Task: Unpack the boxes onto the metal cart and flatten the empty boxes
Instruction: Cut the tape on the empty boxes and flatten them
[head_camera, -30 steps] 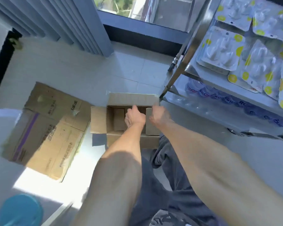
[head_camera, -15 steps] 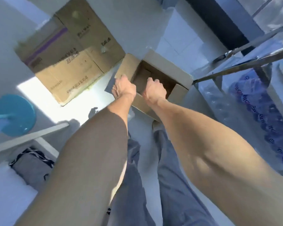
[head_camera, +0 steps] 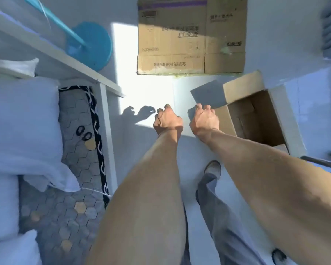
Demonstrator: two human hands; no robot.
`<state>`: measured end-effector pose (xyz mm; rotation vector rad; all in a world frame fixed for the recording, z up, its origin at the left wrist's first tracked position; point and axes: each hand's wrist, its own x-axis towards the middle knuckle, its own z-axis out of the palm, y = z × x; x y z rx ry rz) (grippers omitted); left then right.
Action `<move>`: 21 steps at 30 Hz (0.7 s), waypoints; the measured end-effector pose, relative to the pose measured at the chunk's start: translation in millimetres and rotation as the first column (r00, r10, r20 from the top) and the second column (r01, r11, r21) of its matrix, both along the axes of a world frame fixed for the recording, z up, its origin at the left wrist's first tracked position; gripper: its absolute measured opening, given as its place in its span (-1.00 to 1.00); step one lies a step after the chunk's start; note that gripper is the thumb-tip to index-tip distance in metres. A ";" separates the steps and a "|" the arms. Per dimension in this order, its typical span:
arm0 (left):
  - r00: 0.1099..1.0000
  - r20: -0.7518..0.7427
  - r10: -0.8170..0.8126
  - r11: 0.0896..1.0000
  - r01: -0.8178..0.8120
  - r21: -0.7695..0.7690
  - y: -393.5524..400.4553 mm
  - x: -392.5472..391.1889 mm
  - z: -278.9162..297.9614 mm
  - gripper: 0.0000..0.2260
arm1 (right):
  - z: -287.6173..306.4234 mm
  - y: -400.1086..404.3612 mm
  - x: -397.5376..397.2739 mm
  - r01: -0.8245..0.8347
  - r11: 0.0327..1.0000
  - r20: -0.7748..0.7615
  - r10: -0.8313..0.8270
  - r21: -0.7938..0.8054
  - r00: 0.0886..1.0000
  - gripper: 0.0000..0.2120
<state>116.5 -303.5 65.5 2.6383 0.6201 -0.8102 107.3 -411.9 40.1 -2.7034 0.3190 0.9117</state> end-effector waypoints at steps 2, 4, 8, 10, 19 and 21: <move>0.997 0.009 0.078 0.997 -0.078 -0.002 35.1 -9.9 -0.7 -0.71 | 0.2 33.8 -1.5 -0.025 0.999 0.011 0.025 0.029 1.000 -0.65; 0.989 0.036 0.144 0.990 -0.143 -0.017 71.8 -22.0 -4.1 -0.71 | -0.9 64.8 -5.7 -0.083 0.996 0.022 0.082 0.043 0.996 -0.65; 0.956 0.052 0.290 0.957 -0.290 -0.013 137.7 -47.5 -9.1 -0.57 | -6.0 118.3 -17.7 -0.175 0.982 0.038 0.173 0.072 0.984 -0.63; 0.950 0.059 0.307 0.951 -0.309 0.023 169.0 -63.1 -15.4 -0.60 | -9.3 145.7 -26.2 -0.220 0.972 0.024 0.218 0.086 0.976 -0.62; 0.924 0.054 0.380 0.914 -0.383 0.136 257.6 -84.4 -55.1 -0.69 | -42.4 246.5 -44.7 -0.296 0.946 0.016 0.297 0.133 0.955 -0.62; 0.924 0.046 0.380 0.913 -0.383 0.143 267.3 -78.8 -65.5 -0.67 | -52.2 263.9 -45.1 -0.256 0.958 0.010 0.257 0.128 0.966 -0.63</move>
